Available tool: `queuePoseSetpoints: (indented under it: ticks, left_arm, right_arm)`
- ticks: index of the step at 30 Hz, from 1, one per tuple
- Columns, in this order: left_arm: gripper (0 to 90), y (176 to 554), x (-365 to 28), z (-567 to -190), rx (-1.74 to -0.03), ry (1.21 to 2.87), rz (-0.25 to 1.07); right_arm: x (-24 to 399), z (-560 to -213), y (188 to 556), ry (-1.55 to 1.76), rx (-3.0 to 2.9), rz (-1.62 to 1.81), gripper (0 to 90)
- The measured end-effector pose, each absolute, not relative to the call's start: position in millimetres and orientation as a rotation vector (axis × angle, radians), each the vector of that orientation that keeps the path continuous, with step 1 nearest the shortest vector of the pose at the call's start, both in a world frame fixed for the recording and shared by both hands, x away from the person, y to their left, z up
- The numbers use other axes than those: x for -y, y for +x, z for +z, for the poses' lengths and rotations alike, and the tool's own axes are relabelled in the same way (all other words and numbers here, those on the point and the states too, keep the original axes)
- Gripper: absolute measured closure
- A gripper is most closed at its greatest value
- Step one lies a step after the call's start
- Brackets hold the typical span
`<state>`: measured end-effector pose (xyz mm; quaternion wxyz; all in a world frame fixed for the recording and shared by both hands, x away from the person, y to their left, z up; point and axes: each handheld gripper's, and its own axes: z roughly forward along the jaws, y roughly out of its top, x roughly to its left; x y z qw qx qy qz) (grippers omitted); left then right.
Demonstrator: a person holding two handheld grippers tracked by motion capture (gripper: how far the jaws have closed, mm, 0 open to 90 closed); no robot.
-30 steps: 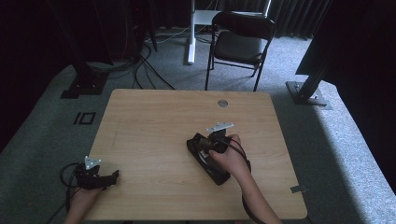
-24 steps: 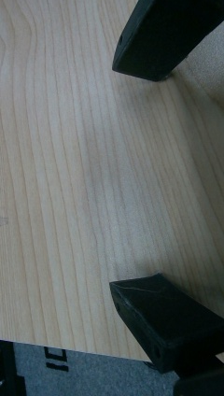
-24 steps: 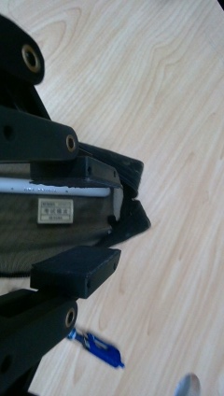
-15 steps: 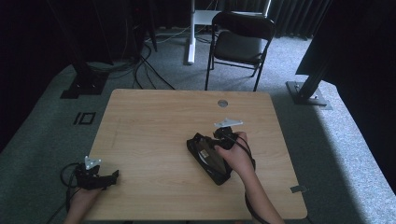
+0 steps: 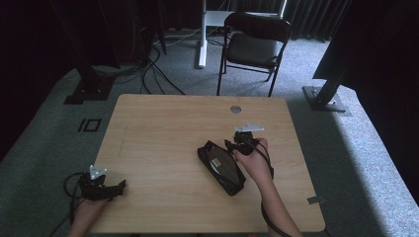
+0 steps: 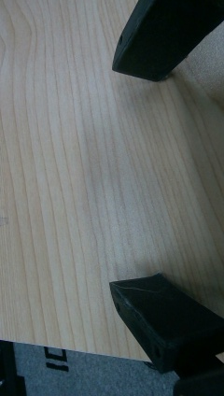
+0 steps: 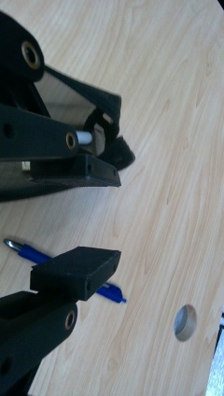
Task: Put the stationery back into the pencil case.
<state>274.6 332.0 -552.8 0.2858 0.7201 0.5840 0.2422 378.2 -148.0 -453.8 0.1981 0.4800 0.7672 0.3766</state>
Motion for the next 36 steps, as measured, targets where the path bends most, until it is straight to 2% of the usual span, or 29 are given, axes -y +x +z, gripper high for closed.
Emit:
queuePoseSetpoints:
  ticks: [36]
  left_arm:
    - [0.4,275,-332,-553,-1.561,1.925,0.648]
  right_arm:
    - [179,-516,413,1.569,-2.032,0.943,55.6]
